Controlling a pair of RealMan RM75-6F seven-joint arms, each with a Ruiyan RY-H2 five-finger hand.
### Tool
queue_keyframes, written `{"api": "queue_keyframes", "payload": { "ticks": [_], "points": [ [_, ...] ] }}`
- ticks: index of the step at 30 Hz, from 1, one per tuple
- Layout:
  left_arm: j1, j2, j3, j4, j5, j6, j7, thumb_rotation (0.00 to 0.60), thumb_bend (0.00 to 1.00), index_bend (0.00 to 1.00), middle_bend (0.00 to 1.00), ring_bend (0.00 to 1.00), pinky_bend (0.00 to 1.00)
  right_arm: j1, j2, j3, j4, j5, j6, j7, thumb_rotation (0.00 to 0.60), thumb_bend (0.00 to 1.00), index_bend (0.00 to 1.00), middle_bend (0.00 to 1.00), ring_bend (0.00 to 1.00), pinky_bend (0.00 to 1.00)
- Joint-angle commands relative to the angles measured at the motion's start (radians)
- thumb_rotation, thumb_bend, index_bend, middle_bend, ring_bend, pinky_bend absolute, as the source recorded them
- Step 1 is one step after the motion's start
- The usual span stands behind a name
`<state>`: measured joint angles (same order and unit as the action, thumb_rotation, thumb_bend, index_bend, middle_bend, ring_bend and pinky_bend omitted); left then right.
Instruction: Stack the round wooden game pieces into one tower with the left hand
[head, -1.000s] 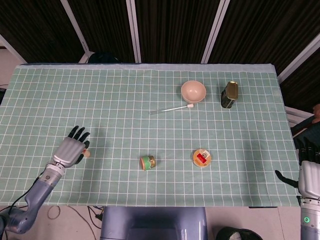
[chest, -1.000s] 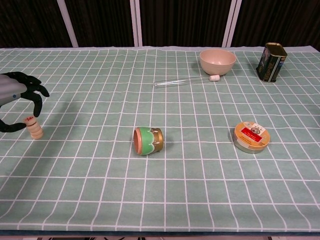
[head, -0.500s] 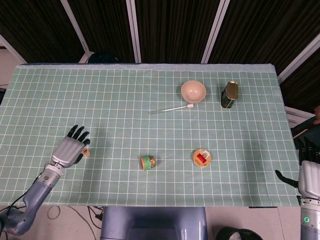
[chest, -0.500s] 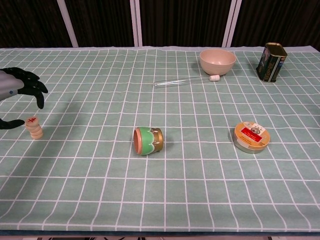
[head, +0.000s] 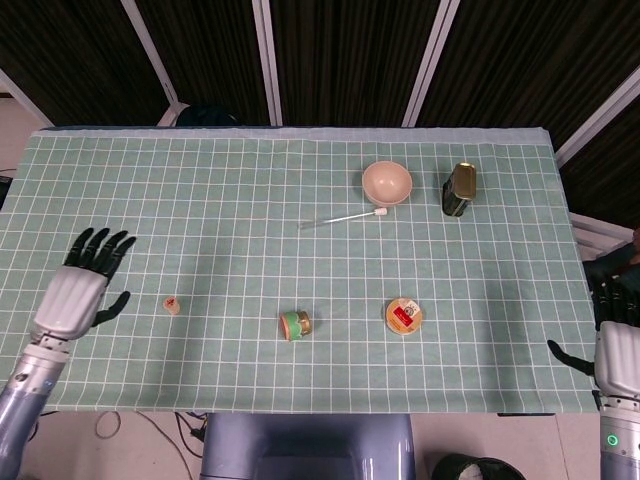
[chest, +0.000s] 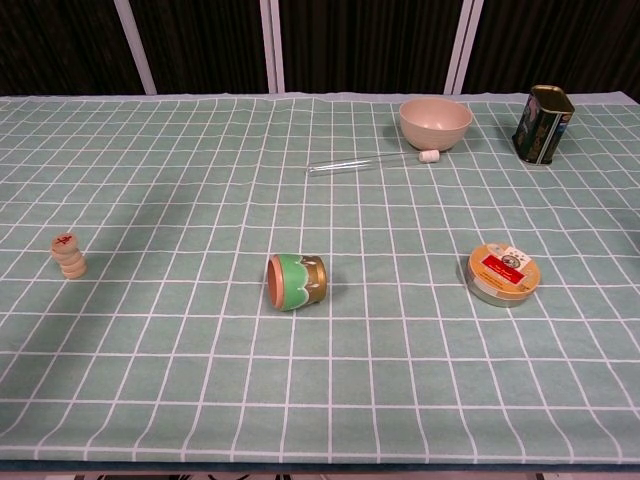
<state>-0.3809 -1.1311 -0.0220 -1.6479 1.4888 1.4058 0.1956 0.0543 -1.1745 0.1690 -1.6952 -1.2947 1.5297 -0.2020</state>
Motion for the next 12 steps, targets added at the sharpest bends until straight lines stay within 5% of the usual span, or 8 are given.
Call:
{"api": "queue_keyframes", "payload": {
  "ticks": [1, 12],
  "points": [
    [0.074, 0.069, 0.014, -0.027, 0.037, 0.086, -0.074, 0.600, 0.31, 0.07, 0.05, 0.00, 0.00, 0.002, 0.005, -0.009, 0.006, -0.022, -0.005, 0.016, 0.600, 0.23, 0.05, 0.01, 0.04, 0.00],
    [0.164, 0.113, 0.026, 0.042, 0.012, 0.132, -0.154, 0.600, 0.31, 0.06, 0.05, 0.00, 0.00, 0.024, 0.020, -0.069, 0.095, -0.237, 0.014, 0.137, 0.600, 0.23, 0.05, 0.01, 0.04, 0.00]
  ]
}}
